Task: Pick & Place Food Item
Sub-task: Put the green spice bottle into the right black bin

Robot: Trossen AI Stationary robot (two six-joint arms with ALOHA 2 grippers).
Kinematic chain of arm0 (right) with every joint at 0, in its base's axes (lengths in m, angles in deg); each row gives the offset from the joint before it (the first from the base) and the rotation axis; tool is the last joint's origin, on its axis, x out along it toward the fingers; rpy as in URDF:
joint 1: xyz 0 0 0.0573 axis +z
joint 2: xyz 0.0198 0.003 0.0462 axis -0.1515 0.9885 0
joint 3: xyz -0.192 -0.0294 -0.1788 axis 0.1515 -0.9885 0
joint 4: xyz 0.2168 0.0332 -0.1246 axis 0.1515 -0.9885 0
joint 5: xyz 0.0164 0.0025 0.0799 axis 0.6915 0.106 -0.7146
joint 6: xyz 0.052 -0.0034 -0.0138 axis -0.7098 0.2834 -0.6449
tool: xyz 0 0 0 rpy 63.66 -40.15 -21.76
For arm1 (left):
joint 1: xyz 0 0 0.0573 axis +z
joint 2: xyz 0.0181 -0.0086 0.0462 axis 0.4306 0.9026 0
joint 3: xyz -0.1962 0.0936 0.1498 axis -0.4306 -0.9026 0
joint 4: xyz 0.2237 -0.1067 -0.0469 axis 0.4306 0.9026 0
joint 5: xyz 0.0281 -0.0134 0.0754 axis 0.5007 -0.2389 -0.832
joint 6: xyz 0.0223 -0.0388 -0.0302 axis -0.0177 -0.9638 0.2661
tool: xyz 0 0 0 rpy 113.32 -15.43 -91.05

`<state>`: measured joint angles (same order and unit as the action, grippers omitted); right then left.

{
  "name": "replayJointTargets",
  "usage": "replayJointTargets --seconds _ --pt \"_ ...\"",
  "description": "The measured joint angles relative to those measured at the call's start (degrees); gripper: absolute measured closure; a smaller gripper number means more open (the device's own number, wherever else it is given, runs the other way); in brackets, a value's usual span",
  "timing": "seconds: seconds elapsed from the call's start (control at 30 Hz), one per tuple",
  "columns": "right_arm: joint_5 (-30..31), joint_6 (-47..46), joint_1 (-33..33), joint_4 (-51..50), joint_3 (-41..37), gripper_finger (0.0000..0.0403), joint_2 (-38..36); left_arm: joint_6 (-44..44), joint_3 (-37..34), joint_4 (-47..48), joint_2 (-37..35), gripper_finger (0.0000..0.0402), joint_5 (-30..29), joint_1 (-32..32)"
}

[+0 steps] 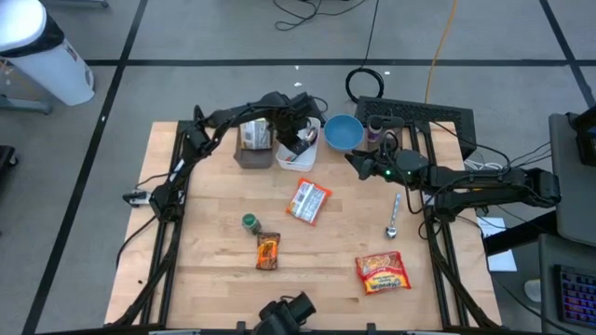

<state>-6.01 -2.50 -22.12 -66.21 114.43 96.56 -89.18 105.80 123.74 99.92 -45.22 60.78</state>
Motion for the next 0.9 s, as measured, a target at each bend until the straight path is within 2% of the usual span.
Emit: replayJointTargets --seconds 0.23,0.53,0.73,0.9 --pt "-0.06 0.12 0.0 -0.05 0.0 0.0149 0.0 -0.15 2.67 3.27 0.06 0.0251 8.28 2.39" --pt "-0.18 0.01 0.02 -0.72 0.0 0.0149 -0.01 -0.83 19.04 8.25 -1.27 0.0227 9.9 5.16" --pt "-0.41 -0.22 0.02 -0.83 0.0 0.0149 0.0 -2.87 17.85 1.08 -10.56 0.0227 16.0 6.02" --pt "-0.53 -0.48 0.02 -0.85 0.0 0.0149 0.0 1.54 18.16 0.95 -20.15 0.0227 14.93 5.52"
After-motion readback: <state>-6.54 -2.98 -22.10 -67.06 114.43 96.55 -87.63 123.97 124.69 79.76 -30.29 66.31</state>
